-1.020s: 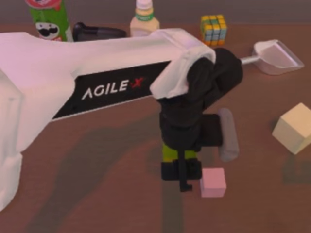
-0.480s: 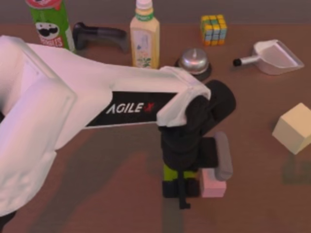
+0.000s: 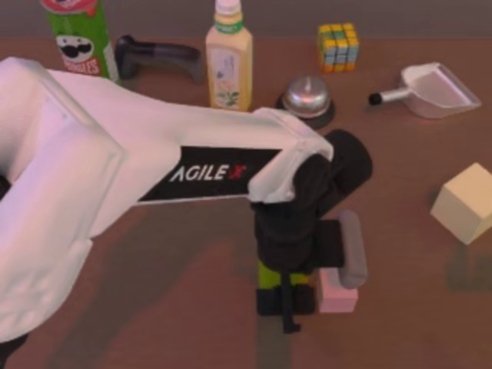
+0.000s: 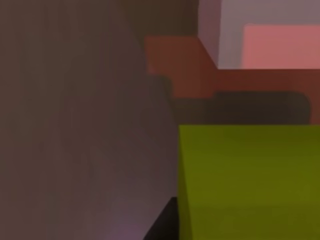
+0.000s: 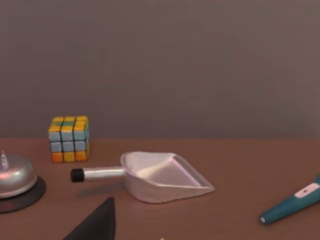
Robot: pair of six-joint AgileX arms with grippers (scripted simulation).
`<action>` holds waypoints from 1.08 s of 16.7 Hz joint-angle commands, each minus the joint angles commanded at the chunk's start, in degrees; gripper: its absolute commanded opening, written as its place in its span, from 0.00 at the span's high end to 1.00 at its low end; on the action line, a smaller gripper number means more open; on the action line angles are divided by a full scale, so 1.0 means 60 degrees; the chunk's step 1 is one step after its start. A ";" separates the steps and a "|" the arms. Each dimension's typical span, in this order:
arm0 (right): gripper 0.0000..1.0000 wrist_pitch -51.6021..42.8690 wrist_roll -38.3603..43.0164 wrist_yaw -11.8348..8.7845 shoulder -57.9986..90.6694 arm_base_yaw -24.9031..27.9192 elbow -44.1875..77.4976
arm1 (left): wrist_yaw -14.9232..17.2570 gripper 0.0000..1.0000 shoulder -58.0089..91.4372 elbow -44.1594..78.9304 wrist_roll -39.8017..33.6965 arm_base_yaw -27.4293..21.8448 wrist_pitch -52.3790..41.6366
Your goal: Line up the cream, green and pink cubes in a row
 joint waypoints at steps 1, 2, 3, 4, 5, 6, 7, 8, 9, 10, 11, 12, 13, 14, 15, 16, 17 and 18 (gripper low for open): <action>0.00 0.0000 0.0000 0.0000 0.0000 0.0000 0.0000 | 0.0000 0.62 0.0000 0.0000 0.0000 0.0000 0.0000; 0.00 0.0000 0.0000 0.0000 0.0000 0.0000 0.0000 | 0.0000 0.55 0.0000 0.0000 0.0000 0.0000 0.0000; 0.00 0.0000 0.0000 0.0000 0.0000 0.0000 0.0000 | 0.0000 0.47 0.0000 0.0000 0.0000 0.0000 0.0000; 0.00 0.0000 0.0000 0.0000 0.0000 0.0000 0.0000 | 0.0000 0.40 0.0000 0.0000 0.0000 0.0000 0.0000; 0.00 0.0000 0.0000 0.0000 0.0000 0.0000 0.0000 | 0.0000 0.32 0.0000 0.0000 0.0000 0.0000 0.0000; 0.00 0.0000 0.0000 0.0000 0.0000 0.0000 0.0000 | 0.0000 0.25 0.0000 0.0000 0.0000 0.0000 0.0000; 0.00 0.0000 0.0000 0.0000 0.0000 0.0000 0.0000 | 0.0000 0.17 0.0000 0.0000 0.0000 0.0000 0.0000; 0.00 0.0000 0.0000 0.0000 0.0000 0.0000 0.0000 | 0.0000 0.10 0.0000 0.0000 0.0000 0.0000 0.0000; 0.00 0.0000 0.0000 0.0000 0.0000 0.0000 0.0000 | 0.0000 0.02 0.0000 0.0000 0.0000 0.0000 0.0000; 0.00 0.0000 0.0000 0.0000 0.0000 0.0000 0.0000 | 0.0000 0.00 0.0000 0.0000 0.0000 0.0000 0.0000; 0.00 0.0000 0.0000 0.0000 0.0000 0.0000 0.0000 | 0.0000 0.00 0.0000 0.0000 0.0000 0.0000 0.0000; 0.00 0.0000 0.0000 0.0000 0.0000 0.0000 0.0000 | 0.0000 0.00 0.0000 0.0000 0.0000 0.0000 0.0000; 0.00 0.0000 0.0000 0.0000 0.0000 0.0000 0.0000 | 0.0000 0.00 0.0000 0.0000 0.0000 0.0000 0.0000; 0.00 0.0000 0.0000 0.0000 0.0000 0.0000 0.0000 | 0.0000 0.00 0.0000 0.0000 0.0000 0.0000 0.0000; 0.00 0.0000 0.0000 0.0000 0.0000 0.0000 0.0000 | 0.0000 0.00 0.0000 0.0000 0.0000 0.0000 0.0000; 0.00 0.0000 0.0000 0.0000 0.0000 0.0000 0.0000 | 0.0000 0.00 0.0000 0.0000 0.0000 0.0000 0.0000; 0.00 0.0000 0.0000 0.0000 0.0000 0.0000 0.0000 | 0.0000 0.00 0.0000 0.0000 0.0000 0.0000 0.0000; 0.00 0.0000 0.0000 0.0000 0.0000 0.0000 0.0000 | 0.0000 0.00 -0.0007 0.0002 0.0000 0.0008 -0.0002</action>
